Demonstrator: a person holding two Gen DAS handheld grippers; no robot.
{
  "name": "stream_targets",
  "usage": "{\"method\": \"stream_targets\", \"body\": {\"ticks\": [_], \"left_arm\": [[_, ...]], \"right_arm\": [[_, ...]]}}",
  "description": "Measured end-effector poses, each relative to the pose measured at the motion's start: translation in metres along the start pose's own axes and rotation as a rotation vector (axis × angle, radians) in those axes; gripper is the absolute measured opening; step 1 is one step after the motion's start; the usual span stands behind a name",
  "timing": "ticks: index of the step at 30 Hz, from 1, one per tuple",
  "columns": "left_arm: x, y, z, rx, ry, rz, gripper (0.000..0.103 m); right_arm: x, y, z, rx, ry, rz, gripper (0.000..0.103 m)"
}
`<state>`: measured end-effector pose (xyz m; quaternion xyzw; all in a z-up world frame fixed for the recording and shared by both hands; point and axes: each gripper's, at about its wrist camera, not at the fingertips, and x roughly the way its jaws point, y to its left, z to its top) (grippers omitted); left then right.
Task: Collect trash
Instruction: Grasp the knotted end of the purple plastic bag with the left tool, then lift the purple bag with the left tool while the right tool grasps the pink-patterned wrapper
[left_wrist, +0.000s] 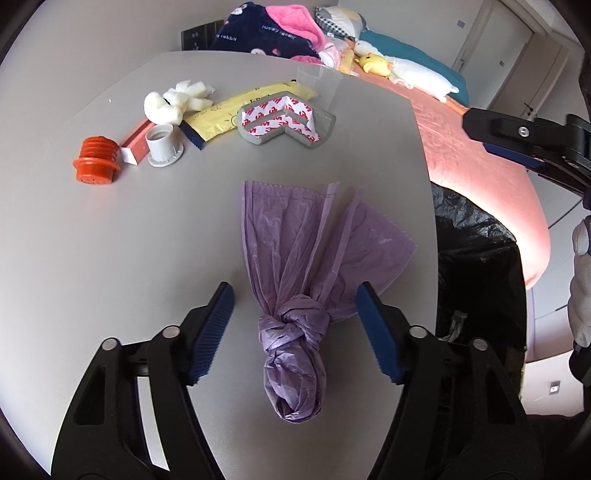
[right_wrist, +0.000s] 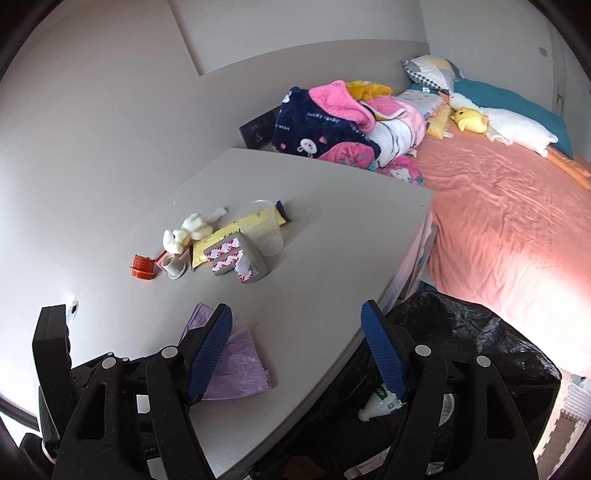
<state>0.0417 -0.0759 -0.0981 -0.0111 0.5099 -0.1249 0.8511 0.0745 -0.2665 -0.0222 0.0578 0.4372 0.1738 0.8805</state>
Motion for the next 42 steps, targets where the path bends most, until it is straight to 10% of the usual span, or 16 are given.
{"method": "stream_targets", "body": {"ticks": [17,42], "left_arm": [[-0.005,0.025,0.003,-0.069,-0.046,0.039,0.025],[-0.038,0.070,0.010,-0.193,-0.089,0.044,0.024]], "right_arm": [[0.058,0.030,0.014,-0.077,0.115,0.083,0.054],[0.126,0.038,0.041,-0.063,0.160,0.080,0.041]]}}
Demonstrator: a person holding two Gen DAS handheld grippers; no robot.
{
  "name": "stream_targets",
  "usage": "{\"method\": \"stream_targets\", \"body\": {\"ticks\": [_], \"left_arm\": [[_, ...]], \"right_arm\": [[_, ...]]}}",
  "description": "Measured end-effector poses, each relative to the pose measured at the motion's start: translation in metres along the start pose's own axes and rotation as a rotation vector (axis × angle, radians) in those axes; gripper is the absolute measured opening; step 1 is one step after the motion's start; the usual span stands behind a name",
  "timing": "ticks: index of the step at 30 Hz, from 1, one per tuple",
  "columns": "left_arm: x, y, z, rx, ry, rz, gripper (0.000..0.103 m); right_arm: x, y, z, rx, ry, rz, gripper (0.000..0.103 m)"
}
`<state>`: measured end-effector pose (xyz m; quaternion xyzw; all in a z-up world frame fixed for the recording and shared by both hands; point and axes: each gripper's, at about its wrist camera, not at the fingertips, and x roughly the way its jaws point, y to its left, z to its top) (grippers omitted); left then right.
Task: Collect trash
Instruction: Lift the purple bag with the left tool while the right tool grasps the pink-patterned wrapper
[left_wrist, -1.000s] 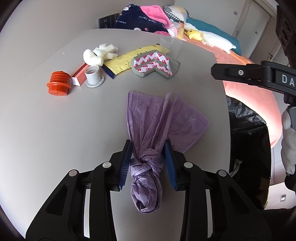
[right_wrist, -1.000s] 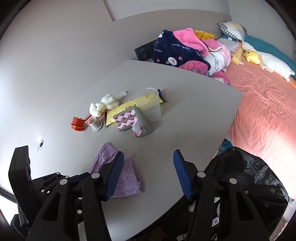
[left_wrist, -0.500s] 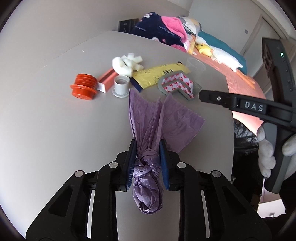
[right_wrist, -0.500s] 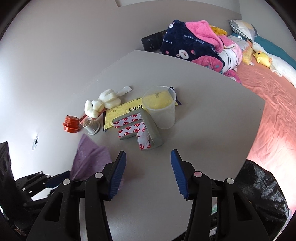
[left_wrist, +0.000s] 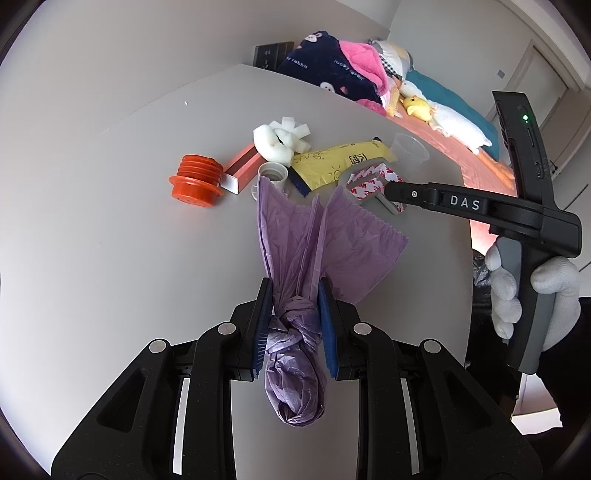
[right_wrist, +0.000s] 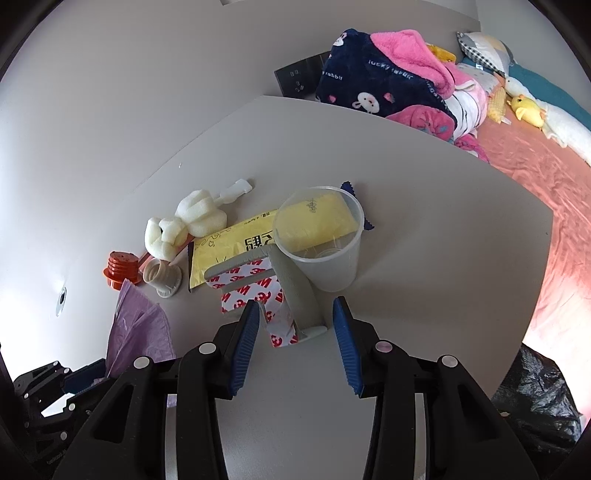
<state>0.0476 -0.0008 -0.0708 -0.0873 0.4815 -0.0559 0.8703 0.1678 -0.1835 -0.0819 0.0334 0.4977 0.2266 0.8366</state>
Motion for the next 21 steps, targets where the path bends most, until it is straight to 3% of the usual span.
{"method": "stream_targets", "body": {"ticks": [3,5,21], "left_arm": [[0.000,0.000,0.002,-0.007,-0.002,0.002,0.024],[-0.002,0.002,0.002,-0.012,-0.006,0.003,0.024],[-0.026,0.002,-0.003,-0.022,-0.048,-0.022,0.024]], "right_arm": [[0.003,0.000,0.000,0.016,-0.001,0.009,0.034],[0.001,0.001,0.000,0.011,-0.002,0.018,0.021],[-0.053,0.008,-0.016,0.012,-0.063,0.057,0.019]]}}
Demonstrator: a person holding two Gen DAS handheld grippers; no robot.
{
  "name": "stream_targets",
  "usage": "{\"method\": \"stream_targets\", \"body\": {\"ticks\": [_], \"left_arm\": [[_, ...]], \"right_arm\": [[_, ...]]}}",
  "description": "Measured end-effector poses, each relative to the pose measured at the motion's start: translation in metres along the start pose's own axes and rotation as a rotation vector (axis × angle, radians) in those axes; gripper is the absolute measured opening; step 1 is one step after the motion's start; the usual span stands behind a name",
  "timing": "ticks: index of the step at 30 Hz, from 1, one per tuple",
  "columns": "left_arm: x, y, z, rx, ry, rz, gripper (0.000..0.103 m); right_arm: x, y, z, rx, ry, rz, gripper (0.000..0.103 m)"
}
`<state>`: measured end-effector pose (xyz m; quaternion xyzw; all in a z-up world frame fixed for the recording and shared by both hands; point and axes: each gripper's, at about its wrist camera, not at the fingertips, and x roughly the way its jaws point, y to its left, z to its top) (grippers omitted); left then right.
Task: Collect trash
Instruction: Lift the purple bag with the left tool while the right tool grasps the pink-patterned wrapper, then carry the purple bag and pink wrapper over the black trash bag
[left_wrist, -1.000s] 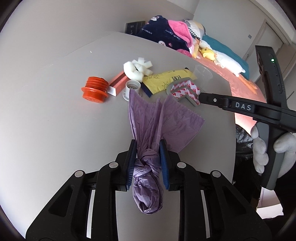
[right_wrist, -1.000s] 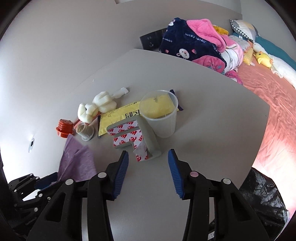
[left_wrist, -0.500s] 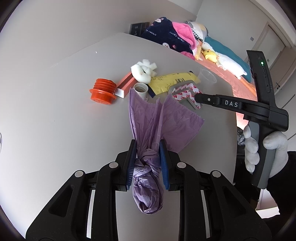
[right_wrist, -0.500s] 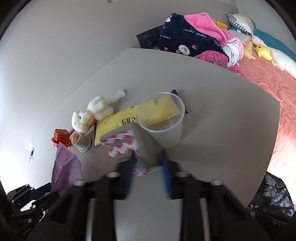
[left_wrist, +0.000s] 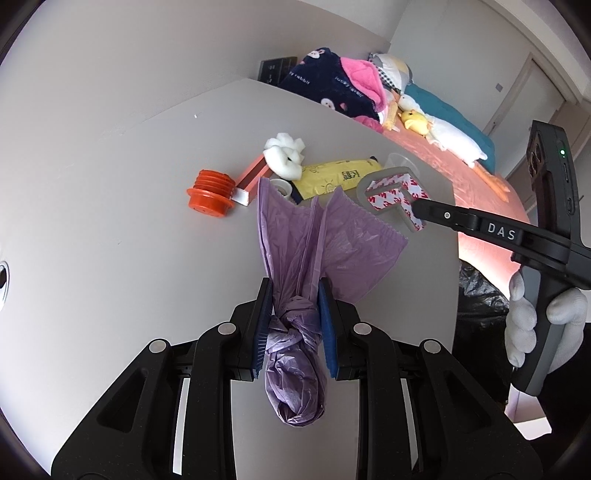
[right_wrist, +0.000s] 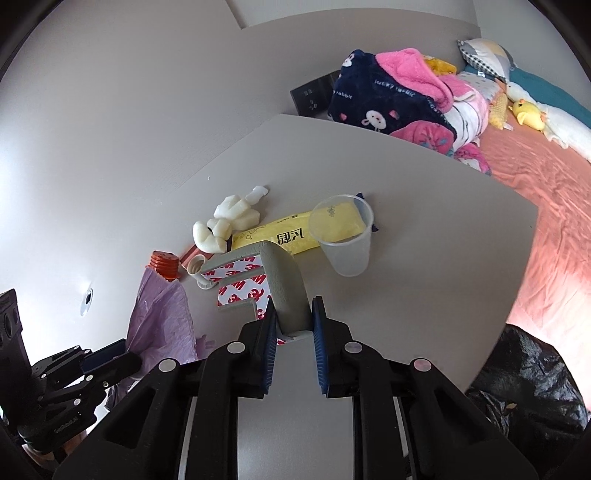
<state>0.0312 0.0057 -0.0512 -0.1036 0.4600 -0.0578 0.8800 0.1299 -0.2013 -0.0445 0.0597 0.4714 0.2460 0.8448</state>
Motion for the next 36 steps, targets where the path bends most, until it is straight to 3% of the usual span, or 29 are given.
{"method": "stream_targets", "body": {"ticks": [16,36], "left_arm": [[-0.016,-0.043,0.001,0.103,-0.034,-0.063,0.024],[-0.014,-0.133,0.006,0.288,-0.039,-0.194,0.024]], "right_arm": [[-0.074,-0.022,-0.022,0.065,-0.103,-0.037,0.020],[-0.158,-0.073,-0.059,0.184,-0.235,-0.139,0.020]]}}
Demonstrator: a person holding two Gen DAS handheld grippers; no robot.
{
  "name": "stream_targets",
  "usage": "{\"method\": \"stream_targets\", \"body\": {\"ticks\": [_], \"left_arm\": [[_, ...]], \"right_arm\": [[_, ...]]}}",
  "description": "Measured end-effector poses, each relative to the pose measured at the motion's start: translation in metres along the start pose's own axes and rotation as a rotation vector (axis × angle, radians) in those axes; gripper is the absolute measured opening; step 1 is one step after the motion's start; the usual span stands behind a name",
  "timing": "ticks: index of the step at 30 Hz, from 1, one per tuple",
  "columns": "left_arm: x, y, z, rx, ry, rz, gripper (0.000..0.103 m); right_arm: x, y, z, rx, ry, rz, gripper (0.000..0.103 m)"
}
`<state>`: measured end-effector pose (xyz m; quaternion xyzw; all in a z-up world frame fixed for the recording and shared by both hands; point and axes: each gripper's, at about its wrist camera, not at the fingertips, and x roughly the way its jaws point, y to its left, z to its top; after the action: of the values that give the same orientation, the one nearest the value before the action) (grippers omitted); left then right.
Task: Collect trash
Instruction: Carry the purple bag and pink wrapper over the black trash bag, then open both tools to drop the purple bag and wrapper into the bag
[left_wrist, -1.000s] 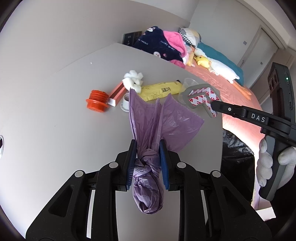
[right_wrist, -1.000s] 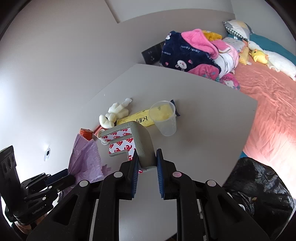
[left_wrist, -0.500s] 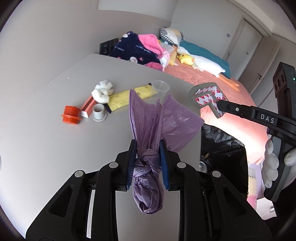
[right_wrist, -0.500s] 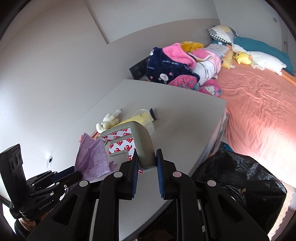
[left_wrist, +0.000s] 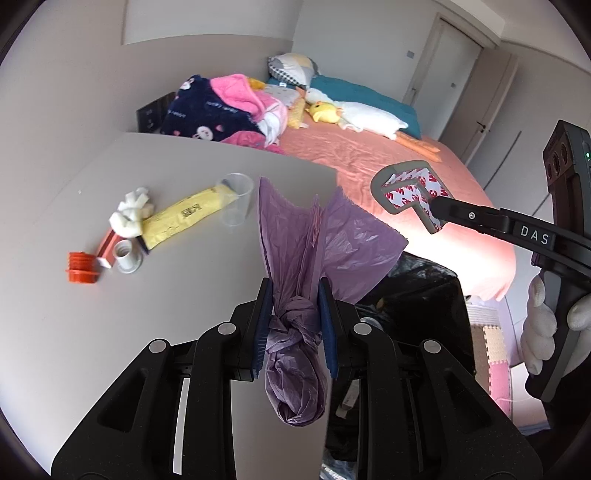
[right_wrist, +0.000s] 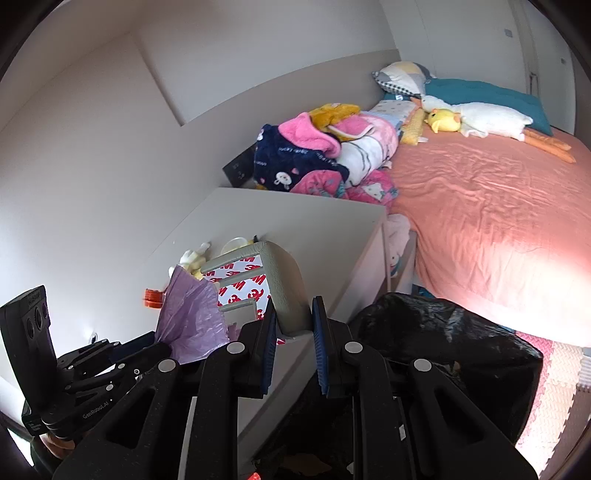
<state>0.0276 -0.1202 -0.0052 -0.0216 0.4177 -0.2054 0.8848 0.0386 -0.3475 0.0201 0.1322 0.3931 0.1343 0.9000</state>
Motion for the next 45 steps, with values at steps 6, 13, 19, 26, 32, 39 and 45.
{"method": "stream_targets", "body": {"ticks": [6,13,19,26,32,39,45], "left_arm": [[0.007,-0.024,0.008,0.048,-0.002,-0.040,0.024],[0.018,-0.054,0.014,0.103,0.004,-0.090,0.024],[0.028,-0.077,0.016,0.143,0.022,-0.133,0.024],[0.046,-0.093,0.014,0.144,0.127,-0.280,0.059],[0.067,-0.099,0.005,0.106,0.197,-0.282,0.096],[0.065,-0.092,0.008,0.073,0.188,-0.253,0.096],[0.064,-0.086,0.006,0.069,0.191,-0.233,0.096]], "right_arm": [[-0.023,-0.021,-0.002,0.029,-0.037,-0.036,0.020],[-0.047,-0.045,-0.006,0.061,-0.069,-0.077,0.020],[-0.064,-0.067,-0.011,0.097,-0.083,-0.105,0.020],[-0.080,-0.086,-0.017,0.146,-0.090,-0.128,0.022],[-0.104,-0.093,-0.020,0.159,-0.165,-0.269,0.081],[-0.106,-0.101,-0.021,0.165,-0.171,-0.266,0.081],[-0.099,-0.097,-0.018,0.164,-0.160,-0.249,0.081]]}}
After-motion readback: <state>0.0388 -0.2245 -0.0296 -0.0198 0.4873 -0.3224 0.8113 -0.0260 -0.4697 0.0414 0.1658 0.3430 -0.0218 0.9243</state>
